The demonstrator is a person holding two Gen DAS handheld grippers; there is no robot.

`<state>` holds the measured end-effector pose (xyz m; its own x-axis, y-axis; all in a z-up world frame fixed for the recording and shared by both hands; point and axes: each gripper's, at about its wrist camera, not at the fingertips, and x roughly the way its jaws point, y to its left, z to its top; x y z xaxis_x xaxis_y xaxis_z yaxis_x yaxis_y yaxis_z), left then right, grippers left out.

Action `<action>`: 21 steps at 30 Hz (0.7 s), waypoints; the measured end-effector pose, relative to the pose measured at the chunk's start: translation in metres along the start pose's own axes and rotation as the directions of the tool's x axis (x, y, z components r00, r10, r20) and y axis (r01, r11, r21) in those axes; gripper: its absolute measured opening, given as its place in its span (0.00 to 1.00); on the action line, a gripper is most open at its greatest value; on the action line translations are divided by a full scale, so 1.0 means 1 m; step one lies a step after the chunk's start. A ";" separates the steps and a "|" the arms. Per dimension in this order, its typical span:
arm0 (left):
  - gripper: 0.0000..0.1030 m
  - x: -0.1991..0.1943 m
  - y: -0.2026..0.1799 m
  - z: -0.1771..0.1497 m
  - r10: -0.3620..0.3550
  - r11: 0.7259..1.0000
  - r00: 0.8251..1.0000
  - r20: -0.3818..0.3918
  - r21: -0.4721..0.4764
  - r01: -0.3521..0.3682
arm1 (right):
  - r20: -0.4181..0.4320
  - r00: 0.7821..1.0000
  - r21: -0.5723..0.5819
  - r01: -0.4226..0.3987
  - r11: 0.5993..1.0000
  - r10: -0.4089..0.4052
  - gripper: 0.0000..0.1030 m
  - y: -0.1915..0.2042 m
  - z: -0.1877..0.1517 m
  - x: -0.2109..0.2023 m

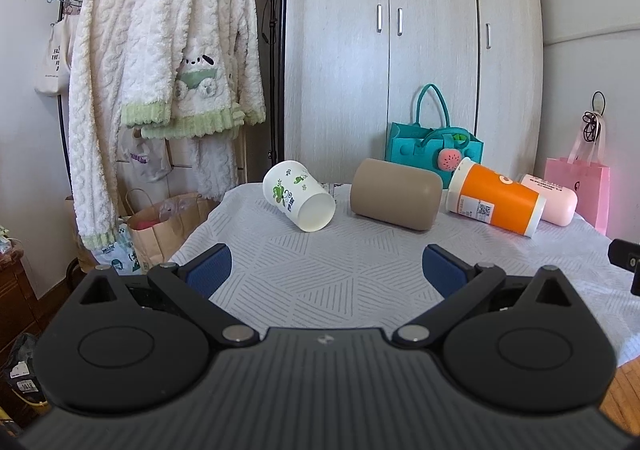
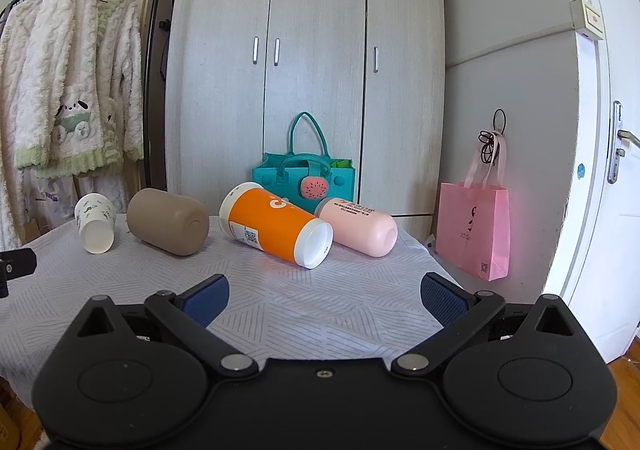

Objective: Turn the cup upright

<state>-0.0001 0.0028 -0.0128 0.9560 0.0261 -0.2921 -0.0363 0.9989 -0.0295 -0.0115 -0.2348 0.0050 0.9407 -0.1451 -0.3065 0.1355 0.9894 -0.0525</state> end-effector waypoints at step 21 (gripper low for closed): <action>1.00 0.001 -0.002 -0.001 -0.011 1.000 1.000 0.003 -0.009 0.011 | -0.006 1.000 0.003 -0.001 1.000 0.001 1.00 0.000 -0.002 0.000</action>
<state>0.0006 0.0009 -0.0138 0.9573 0.0156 -0.2885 -0.0288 0.9987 -0.0417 -0.0119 -0.2354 0.0031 0.9391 -0.1444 -0.3118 0.1358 0.9895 -0.0493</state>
